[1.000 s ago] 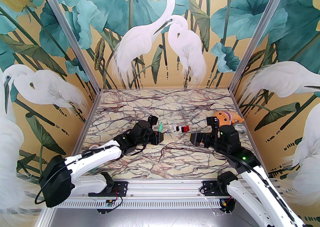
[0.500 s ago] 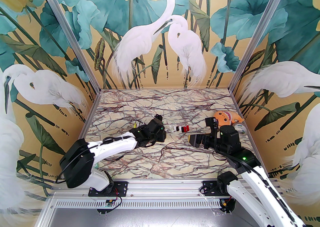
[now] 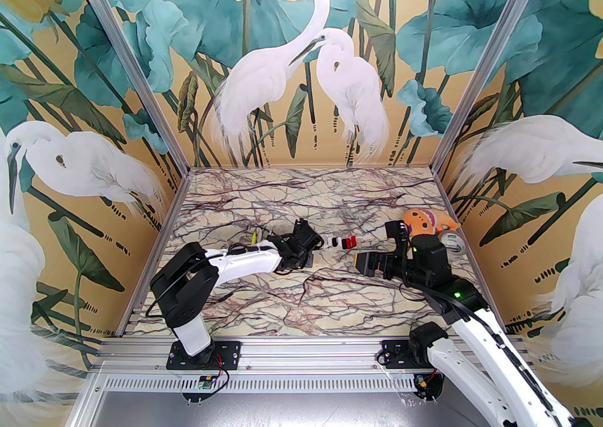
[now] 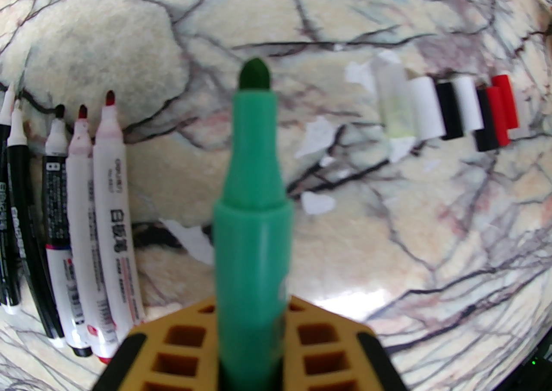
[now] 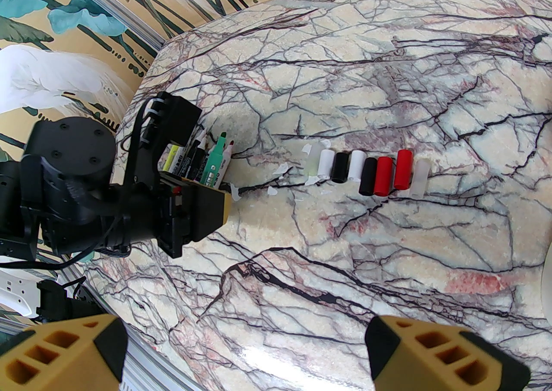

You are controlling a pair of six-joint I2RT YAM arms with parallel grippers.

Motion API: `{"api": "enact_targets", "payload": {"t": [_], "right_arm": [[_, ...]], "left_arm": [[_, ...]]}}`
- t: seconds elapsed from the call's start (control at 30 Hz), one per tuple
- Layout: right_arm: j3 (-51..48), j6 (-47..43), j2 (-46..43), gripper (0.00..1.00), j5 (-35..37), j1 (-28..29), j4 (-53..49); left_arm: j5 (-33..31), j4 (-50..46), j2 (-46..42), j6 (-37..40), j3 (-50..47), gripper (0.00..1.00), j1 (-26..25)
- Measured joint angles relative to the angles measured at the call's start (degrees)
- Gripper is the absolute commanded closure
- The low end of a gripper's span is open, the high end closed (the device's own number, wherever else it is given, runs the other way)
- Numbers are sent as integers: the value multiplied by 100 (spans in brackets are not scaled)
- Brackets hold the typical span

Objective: Open the pen caps

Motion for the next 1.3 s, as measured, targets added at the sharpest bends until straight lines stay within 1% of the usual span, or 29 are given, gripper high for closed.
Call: {"api": "enact_targets", "payload": {"t": [0.2,0.57,0.97,1.3], "right_arm": [[0,0,22,1,0,0,-20],[-2,4,63,1,0,0,-42],[-2,4,125,1,2,0,-87],[-2,2,153,1,-2,0,-122]], "left_arm": [[-280,-258,203,-4,107,82,0],[-619,-573,492,17,356,79,0],[-800,-774,713,20,520,72,-28],[-925,-1014,713,22,756,72,-50]]}}
